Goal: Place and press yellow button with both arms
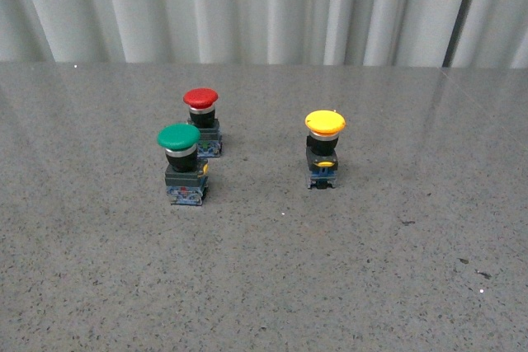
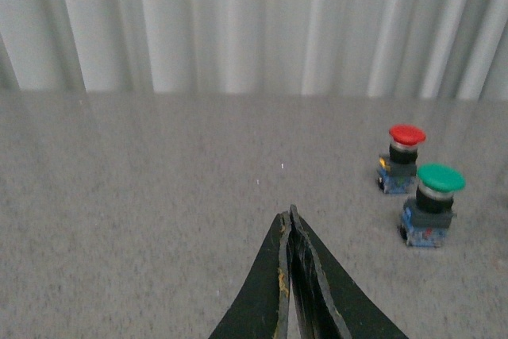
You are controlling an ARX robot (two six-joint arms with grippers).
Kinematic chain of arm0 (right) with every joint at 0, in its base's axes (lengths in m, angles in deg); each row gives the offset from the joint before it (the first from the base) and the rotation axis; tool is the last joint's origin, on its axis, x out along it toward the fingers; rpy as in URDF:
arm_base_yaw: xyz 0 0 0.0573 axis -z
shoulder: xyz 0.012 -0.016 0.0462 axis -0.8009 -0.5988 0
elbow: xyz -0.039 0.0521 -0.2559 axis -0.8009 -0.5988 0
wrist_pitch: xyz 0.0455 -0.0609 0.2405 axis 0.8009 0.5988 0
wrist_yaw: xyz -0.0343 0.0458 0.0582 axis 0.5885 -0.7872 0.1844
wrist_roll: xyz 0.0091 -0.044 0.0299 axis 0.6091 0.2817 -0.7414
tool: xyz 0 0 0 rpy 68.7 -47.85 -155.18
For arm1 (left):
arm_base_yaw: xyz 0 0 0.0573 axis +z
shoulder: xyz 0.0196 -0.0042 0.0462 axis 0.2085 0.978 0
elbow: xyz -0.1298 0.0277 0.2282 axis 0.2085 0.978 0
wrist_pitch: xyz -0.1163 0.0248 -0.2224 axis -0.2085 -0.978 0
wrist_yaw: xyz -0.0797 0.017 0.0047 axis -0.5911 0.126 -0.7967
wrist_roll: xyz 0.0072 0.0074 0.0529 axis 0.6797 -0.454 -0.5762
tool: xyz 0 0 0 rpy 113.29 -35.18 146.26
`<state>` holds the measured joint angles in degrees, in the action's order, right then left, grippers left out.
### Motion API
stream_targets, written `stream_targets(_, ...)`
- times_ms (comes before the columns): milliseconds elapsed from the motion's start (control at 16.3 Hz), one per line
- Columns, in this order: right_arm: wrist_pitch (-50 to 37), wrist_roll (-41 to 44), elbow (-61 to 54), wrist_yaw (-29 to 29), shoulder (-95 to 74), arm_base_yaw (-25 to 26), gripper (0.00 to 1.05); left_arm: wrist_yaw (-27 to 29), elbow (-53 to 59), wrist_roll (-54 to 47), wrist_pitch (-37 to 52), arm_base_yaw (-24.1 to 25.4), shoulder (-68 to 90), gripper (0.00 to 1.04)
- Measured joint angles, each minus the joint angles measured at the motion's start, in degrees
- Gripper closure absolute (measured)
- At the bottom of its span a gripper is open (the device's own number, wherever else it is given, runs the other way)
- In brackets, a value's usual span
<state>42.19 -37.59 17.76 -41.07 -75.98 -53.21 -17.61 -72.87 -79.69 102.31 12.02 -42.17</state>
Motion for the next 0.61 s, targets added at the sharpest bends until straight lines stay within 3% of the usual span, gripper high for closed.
stream_targets(553,0.0,0.0,0.0,0.0,0.0,0.0,0.07,0.0,0.0,0.0,-7.5,0.0,-8.13,1.03)
stream_targets(614,0.0,0.0,0.0,0.0,0.0,0.0,0.07,0.0,-0.04,0.02,-14.99,0.0,-12.92,1.03)
